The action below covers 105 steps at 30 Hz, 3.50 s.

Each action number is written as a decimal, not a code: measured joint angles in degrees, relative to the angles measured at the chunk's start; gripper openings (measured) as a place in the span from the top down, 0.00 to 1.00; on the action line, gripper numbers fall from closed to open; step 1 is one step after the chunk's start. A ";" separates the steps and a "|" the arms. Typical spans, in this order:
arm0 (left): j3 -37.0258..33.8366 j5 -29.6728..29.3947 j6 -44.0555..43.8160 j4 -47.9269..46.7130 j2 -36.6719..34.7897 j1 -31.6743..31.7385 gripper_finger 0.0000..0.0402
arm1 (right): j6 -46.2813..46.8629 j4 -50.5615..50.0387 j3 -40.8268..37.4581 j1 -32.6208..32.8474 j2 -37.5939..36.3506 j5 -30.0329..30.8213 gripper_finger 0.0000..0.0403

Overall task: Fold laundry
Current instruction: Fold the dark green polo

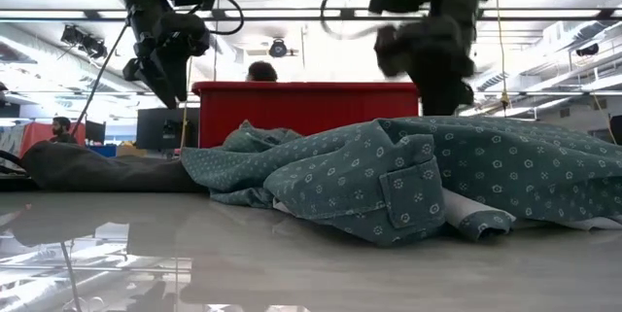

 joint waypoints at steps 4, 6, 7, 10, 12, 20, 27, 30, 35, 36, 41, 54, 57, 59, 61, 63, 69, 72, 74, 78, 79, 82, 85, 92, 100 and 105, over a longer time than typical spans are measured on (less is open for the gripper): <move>0.00 -0.41 1.58 2.38 0.04 0.59 0.53 | -0.36 4.30 0.13 -5.23 -2.15 6.86 0.69; 0.00 -0.46 1.71 3.43 0.07 1.20 0.53 | -1.56 6.95 0.06 -8.66 -1.11 6.96 0.64; 0.00 -0.49 1.72 3.98 0.07 1.58 0.53 | -1.94 8.56 0.09 -10.39 -0.36 6.35 0.62; 0.00 -0.08 1.68 4.70 0.07 2.25 0.53 | -3.23 11.06 0.08 -14.26 3.36 4.96 0.57; 0.00 0.57 1.54 4.35 0.07 2.26 0.53 | -4.32 11.86 0.08 -15.69 6.09 4.57 0.56; 0.00 0.90 -1.33 3.43 0.09 -0.49 0.53 | -7.33 10.41 0.08 -15.84 13.14 -4.11 0.66; 0.00 -0.20 -3.73 4.03 0.09 -1.82 0.53 | -10.70 4.65 0.08 -12.61 10.34 -8.97 0.97; 0.00 -0.33 -5.30 4.39 0.09 -2.69 0.53 | -8.76 3.84 0.08 -10.70 5.66 -15.03 0.98; 0.00 -0.21 -7.93 5.16 0.09 -5.49 0.53 | -4.31 4.19 0.10 -5.80 -4.30 -26.19 0.99; 0.00 -0.17 -8.52 5.52 0.10 -6.11 0.53 | -3.50 4.88 0.10 -5.06 -5.90 -26.76 0.99; 0.00 2.34 -14.03 15.09 0.11 -10.01 0.53 | 0.77 15.59 0.10 -3.59 -9.38 -23.03 0.99; 0.03 -2.28 -25.72 31.52 2.12 -19.33 0.53 | 1.09 53.62 0.10 3.60 4.09 -15.93 0.99; -0.01 -3.13 -28.49 25.37 2.45 -21.21 0.53 | 1.64 56.97 0.10 6.85 8.95 -15.78 0.97; -0.02 -3.81 -30.28 22.67 2.47 -22.50 0.53 | 2.09 57.51 0.08 8.54 11.39 -16.36 0.92; -0.02 -4.53 -32.25 22.83 2.47 -23.89 0.53 | 1.63 57.97 0.08 9.62 12.68 -18.51 0.85; 0.00 -5.67 -34.18 23.35 2.47 -25.03 0.53 | 1.25 59.03 0.10 10.07 12.95 -20.62 0.76; 0.02 -8.21 -40.20 28.76 4.17 -28.40 0.53 | 2.32 54.66 0.10 7.59 7.98 -20.36 0.51; 0.06 -8.69 -42.05 33.97 7.48 -30.81 0.53 | 4.38 44.62 0.19 5.24 3.24 -15.31 0.45; 0.14 -8.75 -42.49 37.43 10.59 -32.21 0.53 | 3.18 37.07 0.15 4.02 0.28 -10.53 0.44; 0.04 -8.77 -45.03 44.05 17.31 -33.73 0.53 | -3.03 29.03 0.15 2.62 -3.73 -9.61 0.45; 0.02 -8.78 -45.84 45.29 18.65 -33.91 0.53 | -3.58 28.18 0.19 2.59 -3.90 -11.84 0.45; 0.01 -8.67 -48.43 45.91 21.24 -34.05 0.53 | -3.83 29.14 0.13 3.99 -2.50 -17.47 0.45; 0.00 -8.44 -49.84 45.55 21.92 -34.28 0.53 | -4.94 32.65 0.13 7.24 0.76 -21.49 0.46; 0.16 -8.28 -51.44 44.97 20.56 -34.29 0.53 | -13.72 29.11 0.08 12.13 3.21 -33.10 0.49; 0.12 -12.19 -54.13 49.29 18.67 -34.14 0.53 | -16.11 20.23 0.08 11.49 0.59 -21.48 0.54; 0.09 -12.85 -54.47 52.55 19.67 -34.14 0.53 | -14.31 37.71 0.10 11.86 1.41 -20.69 0.54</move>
